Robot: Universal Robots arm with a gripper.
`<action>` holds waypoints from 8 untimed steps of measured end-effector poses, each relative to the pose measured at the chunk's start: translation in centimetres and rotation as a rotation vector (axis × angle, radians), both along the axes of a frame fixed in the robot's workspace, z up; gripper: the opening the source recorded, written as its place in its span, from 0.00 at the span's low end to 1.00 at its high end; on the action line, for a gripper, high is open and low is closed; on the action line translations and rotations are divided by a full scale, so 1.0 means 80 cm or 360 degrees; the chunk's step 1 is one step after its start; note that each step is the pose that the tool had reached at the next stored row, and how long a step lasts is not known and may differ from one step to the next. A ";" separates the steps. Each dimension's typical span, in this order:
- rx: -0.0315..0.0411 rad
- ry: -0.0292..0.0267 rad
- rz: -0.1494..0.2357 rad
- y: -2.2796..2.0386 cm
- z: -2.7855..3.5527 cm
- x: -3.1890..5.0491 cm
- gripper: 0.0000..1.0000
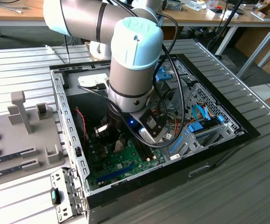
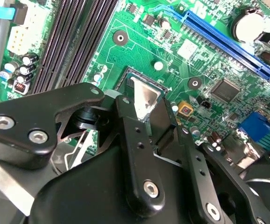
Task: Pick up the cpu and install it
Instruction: 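Place the cpu into insertion slot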
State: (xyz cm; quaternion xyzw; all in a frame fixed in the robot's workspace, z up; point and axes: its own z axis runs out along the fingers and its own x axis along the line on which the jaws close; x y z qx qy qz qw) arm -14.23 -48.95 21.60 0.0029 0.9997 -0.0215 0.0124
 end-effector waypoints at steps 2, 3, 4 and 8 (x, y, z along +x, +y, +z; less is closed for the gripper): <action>0.0002 -0.00004 0.0000 0.0000 0.0036 0.001 0.41; 0.0003 0.00000 0.0000 0.0004 0.0043 0.001 0.41; 0.0008 0.00000 0.0000 0.0016 0.0048 0.001 0.41; 0.0064 0.00000 0.0000 0.0021 0.0063 0.008 0.15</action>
